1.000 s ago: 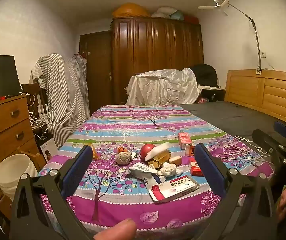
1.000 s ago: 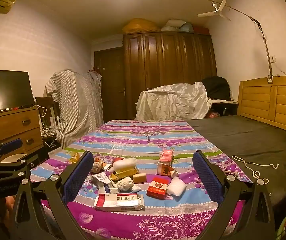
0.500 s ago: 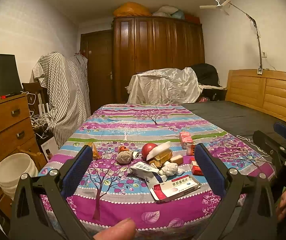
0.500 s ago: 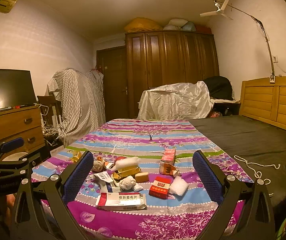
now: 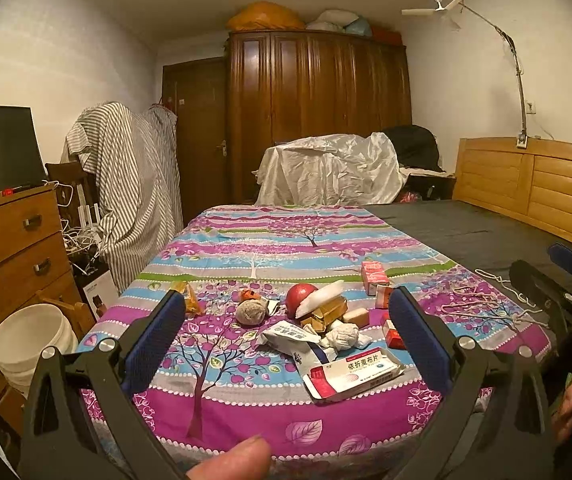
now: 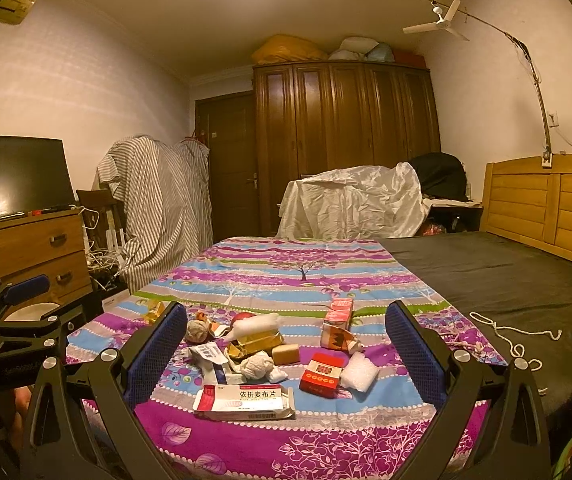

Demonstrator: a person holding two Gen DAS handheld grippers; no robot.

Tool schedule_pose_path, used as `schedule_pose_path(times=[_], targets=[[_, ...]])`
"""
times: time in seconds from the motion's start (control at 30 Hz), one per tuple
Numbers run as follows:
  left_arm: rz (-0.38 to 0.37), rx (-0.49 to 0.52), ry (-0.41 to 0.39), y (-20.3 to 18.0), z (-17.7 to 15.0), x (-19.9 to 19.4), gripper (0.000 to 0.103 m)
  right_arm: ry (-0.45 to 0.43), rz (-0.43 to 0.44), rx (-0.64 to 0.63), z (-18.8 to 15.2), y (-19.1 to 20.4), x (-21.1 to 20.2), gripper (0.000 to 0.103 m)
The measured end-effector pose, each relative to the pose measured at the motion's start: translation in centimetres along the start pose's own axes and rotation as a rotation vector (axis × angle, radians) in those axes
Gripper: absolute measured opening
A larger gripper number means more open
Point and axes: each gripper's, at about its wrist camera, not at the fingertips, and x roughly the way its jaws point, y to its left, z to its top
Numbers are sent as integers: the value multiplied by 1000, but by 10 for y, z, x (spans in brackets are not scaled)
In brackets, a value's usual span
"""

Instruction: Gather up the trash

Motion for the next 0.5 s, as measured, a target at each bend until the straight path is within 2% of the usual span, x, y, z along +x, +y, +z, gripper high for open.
schedule_pose_path(times=[0.5], targets=[[5,-4,9,6,4,0,98,8,8,-4,-2,1,4,99]])
